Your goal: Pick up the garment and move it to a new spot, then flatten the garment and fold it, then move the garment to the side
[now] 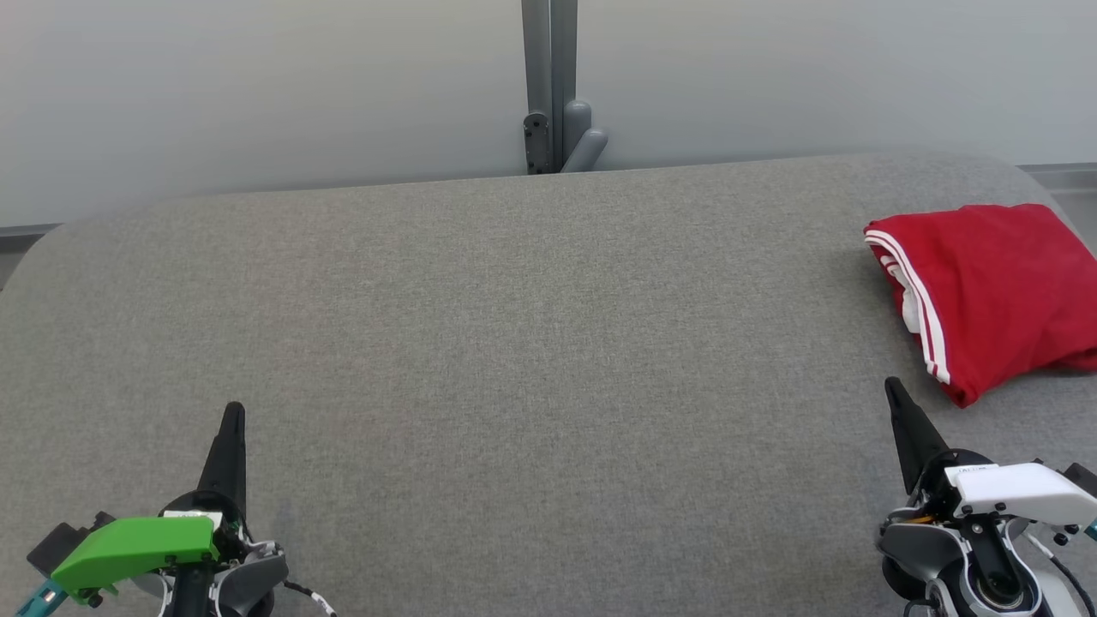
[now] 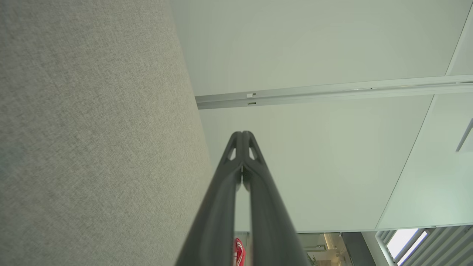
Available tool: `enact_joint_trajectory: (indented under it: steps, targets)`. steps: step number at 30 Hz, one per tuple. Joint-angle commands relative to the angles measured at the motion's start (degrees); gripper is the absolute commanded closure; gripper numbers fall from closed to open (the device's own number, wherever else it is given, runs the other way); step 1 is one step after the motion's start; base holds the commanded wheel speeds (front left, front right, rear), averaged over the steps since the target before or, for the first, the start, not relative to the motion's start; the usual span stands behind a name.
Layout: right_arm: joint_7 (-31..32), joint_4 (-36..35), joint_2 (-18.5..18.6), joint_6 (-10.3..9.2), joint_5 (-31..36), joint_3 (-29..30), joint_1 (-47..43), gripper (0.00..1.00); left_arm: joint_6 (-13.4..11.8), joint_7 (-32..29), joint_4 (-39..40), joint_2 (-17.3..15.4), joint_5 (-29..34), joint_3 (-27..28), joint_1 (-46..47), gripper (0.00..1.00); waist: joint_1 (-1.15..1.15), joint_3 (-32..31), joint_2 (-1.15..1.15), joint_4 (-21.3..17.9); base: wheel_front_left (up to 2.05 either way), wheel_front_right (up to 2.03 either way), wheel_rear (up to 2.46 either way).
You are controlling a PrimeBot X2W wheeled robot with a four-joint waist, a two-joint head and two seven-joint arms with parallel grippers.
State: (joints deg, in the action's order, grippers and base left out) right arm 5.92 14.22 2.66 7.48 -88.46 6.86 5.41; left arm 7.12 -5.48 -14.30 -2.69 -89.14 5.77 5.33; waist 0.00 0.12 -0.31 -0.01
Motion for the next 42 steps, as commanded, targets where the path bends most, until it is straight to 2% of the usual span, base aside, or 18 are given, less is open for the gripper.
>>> enact_joint_trajectory:
  steps: [1, 8, 42]
  targets:
    - [0.35, -0.35, 0.33, 0.02, -1.44, -0.04, 0.86, 1.00, 0.46, -0.43, 0.25, -0.33, -1.10, 0.43, 0.92, 1.00, 0.00, 0.01, 0.29, 0.00, 0.00, 0.00, 0.00]
    - [1.09, -0.34, 0.36, 0.02, -4.29, -0.13, 1.01, 1.00, 0.54, -1.03, 0.37, -0.35, -3.56, 0.73, 1.48, 1.00, 0.00, 0.05, 0.31, 0.01, 0.00, 0.00, 0.00]
    - [0.99, -0.34, 0.35, 0.02, -4.11, -0.13, 0.95, 1.00, 0.50, -0.98, 0.31, -0.35, -3.36, 0.70, 1.31, 1.00, 0.00, 0.05, 0.31, 0.01, 0.00, 0.00, 0.00]
